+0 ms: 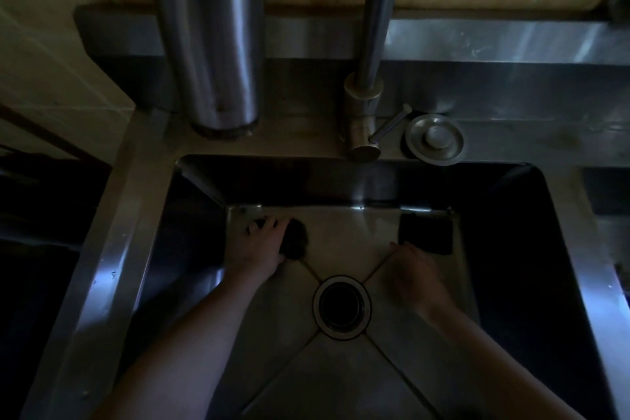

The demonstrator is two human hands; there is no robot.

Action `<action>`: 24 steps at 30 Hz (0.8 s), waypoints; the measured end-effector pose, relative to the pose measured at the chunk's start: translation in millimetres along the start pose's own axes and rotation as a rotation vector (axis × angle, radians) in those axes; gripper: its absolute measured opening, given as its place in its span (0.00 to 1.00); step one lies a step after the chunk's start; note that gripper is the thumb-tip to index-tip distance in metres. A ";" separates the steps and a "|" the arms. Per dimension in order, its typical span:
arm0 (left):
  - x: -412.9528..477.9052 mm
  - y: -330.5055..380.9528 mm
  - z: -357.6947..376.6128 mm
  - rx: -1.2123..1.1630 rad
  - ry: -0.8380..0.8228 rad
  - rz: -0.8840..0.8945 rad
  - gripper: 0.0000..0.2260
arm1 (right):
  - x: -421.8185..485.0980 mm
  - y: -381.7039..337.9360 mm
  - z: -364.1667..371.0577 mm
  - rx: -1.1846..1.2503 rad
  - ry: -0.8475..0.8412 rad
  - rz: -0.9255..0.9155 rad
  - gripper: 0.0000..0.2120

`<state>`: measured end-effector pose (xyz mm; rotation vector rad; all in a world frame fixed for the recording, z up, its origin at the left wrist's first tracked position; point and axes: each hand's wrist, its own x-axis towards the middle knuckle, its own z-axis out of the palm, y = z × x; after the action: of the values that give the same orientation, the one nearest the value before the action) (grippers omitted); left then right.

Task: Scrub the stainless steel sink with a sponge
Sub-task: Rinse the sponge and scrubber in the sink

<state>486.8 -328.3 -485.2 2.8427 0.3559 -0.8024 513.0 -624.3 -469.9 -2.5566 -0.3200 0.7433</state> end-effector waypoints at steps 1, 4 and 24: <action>-1.8 3.0 -1.5 -0.001 0.019 0.012 0.33 | -1.4 1.1 -2.8 0.003 0.002 0.009 0.26; -5.3 17.1 -9.5 0.013 0.058 0.040 0.33 | -4.5 0.0 -12.3 0.072 0.057 0.023 0.24; -6.6 73.8 -15.1 0.063 0.039 0.098 0.33 | 62.8 46.4 -26.2 -0.366 0.047 0.110 0.44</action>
<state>508.8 -396.9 -462.0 2.9114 0.1977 -0.7538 583.8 -652.8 -500.9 -2.9526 -0.3269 0.7176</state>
